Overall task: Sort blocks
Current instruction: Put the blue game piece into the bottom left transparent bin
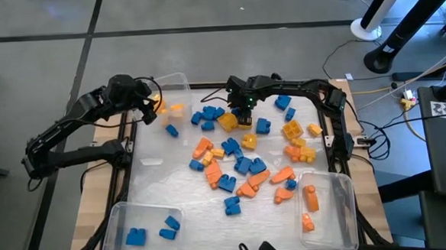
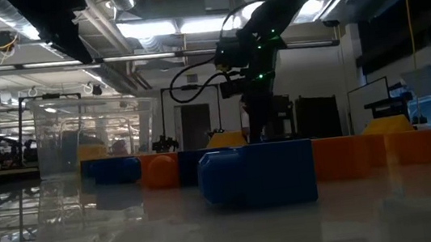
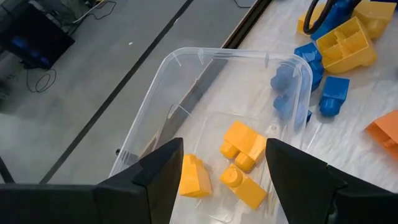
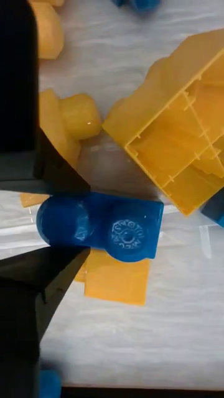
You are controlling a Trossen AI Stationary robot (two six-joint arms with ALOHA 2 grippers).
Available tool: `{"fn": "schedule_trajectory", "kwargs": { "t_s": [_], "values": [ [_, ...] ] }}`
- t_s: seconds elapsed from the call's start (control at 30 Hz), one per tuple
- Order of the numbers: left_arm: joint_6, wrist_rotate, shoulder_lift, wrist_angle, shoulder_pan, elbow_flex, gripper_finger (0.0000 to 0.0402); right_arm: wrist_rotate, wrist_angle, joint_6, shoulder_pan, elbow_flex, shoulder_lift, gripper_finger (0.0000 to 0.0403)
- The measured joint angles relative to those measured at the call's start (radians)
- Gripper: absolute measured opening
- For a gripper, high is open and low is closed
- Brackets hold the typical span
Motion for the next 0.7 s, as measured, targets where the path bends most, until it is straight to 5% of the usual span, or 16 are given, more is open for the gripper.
{"fn": "schedule_trajectory", "kwargs": {
  "t_s": [0.43,0.7],
  "values": [
    [-0.003,0.001,-0.011,0.0,0.0,0.0,0.0218,-0.001,-0.029,0.023,0.0,0.016,0.0,0.0119],
    [-0.019,0.109,-0.112,0.002,0.0,0.0,0.0218,0.008,-0.104,0.015,0.0,0.177,0.0,0.0112]
  ]
}}
